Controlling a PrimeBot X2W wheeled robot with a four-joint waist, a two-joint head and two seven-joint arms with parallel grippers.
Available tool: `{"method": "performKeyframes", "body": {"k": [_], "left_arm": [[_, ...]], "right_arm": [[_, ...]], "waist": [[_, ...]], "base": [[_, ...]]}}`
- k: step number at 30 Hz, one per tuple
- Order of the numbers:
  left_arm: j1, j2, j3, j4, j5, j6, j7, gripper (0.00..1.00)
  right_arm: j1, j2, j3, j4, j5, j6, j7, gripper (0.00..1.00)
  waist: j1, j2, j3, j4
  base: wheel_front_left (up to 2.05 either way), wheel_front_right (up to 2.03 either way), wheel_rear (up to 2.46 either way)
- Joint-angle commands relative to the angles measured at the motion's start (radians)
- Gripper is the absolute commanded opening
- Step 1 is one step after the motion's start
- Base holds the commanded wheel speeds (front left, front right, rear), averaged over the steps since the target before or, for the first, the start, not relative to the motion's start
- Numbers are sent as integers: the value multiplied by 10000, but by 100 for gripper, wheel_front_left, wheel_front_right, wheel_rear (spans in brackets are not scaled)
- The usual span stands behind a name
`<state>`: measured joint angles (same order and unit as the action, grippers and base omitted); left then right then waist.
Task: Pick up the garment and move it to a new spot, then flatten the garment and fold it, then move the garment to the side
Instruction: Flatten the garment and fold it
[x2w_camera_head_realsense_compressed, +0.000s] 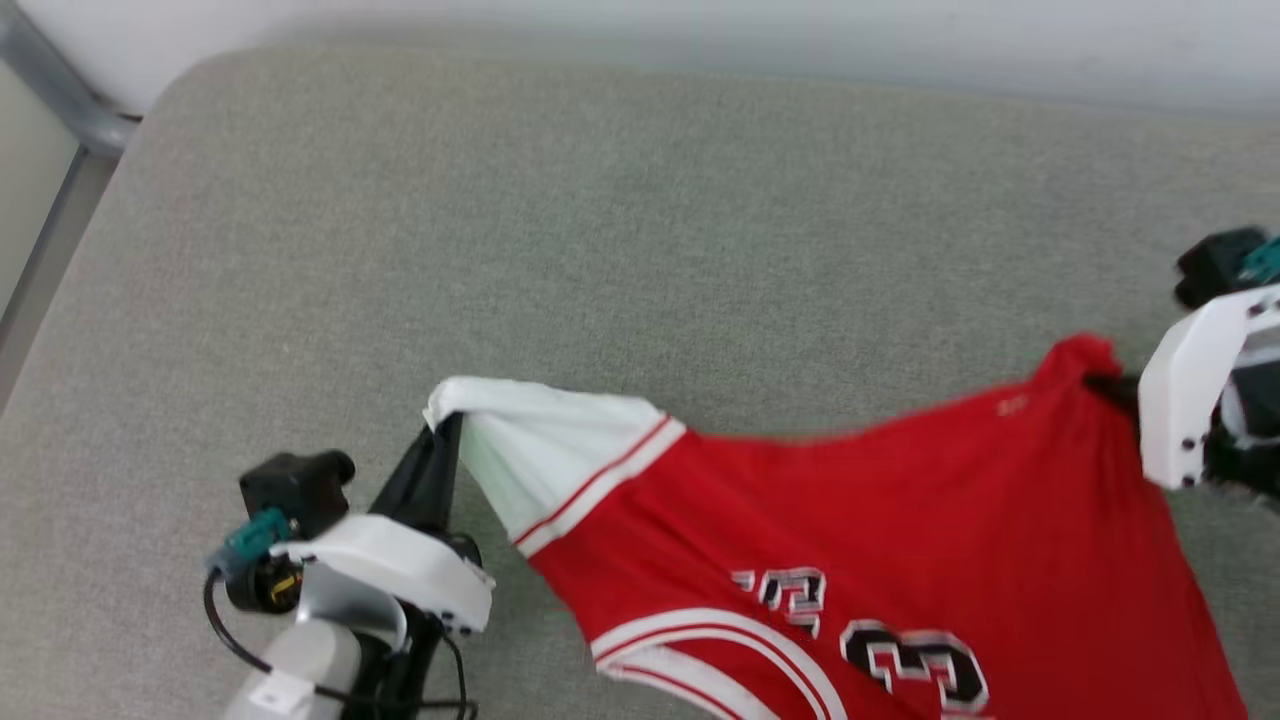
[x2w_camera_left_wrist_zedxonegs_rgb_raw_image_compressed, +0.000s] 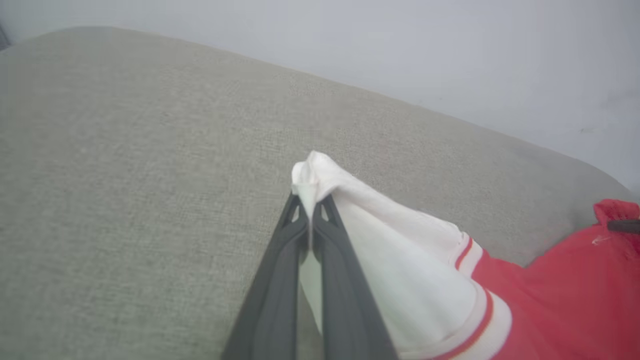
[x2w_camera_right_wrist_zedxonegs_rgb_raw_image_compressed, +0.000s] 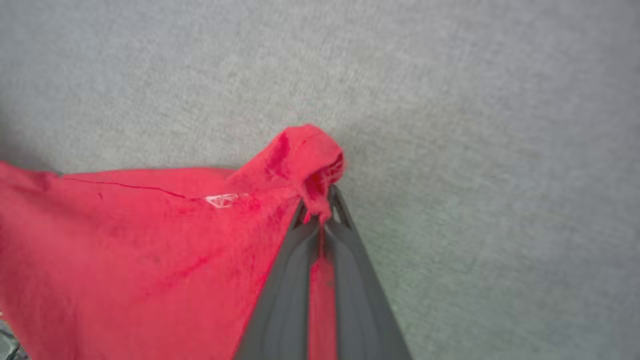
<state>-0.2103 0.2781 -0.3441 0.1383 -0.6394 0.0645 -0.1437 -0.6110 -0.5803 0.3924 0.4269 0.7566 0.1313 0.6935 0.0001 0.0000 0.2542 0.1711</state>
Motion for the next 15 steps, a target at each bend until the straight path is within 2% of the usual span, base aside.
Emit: {"method": "performKeyframes", "body": {"k": [1,6,15], "left_arm": [[-366,154,99,80,-15,-78,62,0],[-1474,344,280,508,-70,-308,236,0],[-5272,602,493,2792,81,-961,448,0]], "right_arm": [[-230,70,-166,87,-61,-11,-242,0],[-640,242,-736,513,-640,-11,-816,0],[-2451,1001,-1914,1088,-2525,-12,-2022,0]], "waist": [[-1,0,-275,-202],[-1,0,-511,-471],[-1,0,-155,-1134]], "base": [[0,0,0],[0,0,0],[0,0,0]]}}
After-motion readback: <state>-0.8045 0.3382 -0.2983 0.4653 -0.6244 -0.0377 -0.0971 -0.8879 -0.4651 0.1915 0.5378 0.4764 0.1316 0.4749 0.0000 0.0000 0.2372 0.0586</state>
